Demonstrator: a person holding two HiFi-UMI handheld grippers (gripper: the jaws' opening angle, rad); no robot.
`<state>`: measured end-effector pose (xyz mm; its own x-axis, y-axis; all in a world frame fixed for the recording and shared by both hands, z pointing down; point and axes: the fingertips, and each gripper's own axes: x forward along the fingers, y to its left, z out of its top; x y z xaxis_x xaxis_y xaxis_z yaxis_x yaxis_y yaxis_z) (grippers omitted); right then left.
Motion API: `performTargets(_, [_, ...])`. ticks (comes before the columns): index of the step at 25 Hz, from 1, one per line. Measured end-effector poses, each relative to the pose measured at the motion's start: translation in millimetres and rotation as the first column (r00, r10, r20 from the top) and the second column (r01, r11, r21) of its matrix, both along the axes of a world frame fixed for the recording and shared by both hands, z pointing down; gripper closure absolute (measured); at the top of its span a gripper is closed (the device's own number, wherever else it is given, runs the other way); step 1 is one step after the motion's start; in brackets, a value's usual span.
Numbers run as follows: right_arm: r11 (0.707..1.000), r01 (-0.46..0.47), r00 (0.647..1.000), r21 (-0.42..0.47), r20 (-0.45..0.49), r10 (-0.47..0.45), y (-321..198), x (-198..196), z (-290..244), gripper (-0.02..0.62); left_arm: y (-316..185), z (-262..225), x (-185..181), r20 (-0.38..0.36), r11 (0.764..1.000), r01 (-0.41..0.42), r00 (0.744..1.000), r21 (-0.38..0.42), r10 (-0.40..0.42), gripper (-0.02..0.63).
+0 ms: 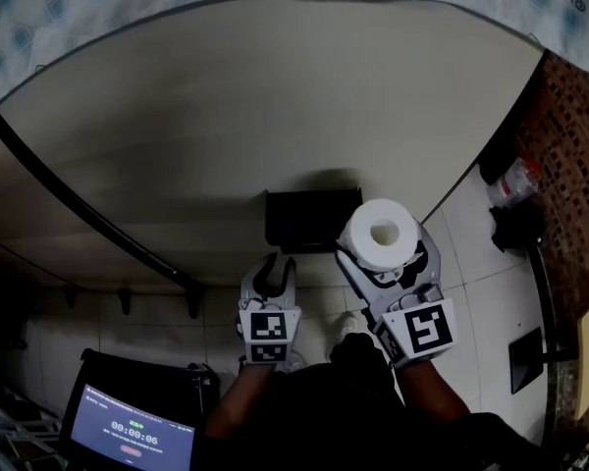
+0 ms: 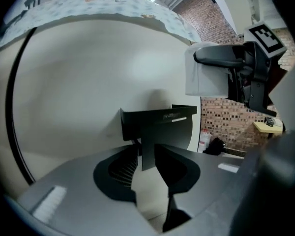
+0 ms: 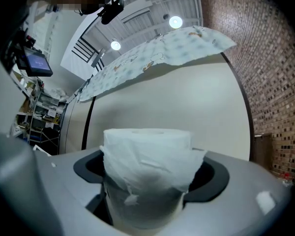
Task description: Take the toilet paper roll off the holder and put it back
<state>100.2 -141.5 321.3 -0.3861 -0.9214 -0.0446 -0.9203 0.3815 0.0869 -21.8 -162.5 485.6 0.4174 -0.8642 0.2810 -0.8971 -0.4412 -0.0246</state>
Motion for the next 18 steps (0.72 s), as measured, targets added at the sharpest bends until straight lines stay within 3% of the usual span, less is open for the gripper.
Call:
performTargets(3, [1.0, -0.007, 1.0, -0.011, -0.001, 0.007, -1, 3, 2, 0.14, -6, 10, 4, 0.014, 0.999, -0.017, 1.0, -0.042, 0.017, 0.427])
performTargets(9, [1.0, -0.005, 1.0, 0.008, -0.004, 0.005, -4, 5, -4, 0.14, -16, 19, 13, 0.018, 0.995, -0.063, 0.998, -0.074, 0.065, 0.393])
performTargets(14, [1.0, -0.014, 1.0, 0.013, 0.011, 0.013, -10, 9, -7, 0.14, -19, 22, 16, 0.035, 0.993, -0.073, 0.996, -0.094, 0.077, 0.401])
performTargets(18, [1.0, -0.003, 1.0, 0.004, 0.016, 0.003, -15, 5, -8, 0.139, -20, 21, 12, 0.036, 0.993, -0.065, 0.997, -0.1, 0.069, 0.465])
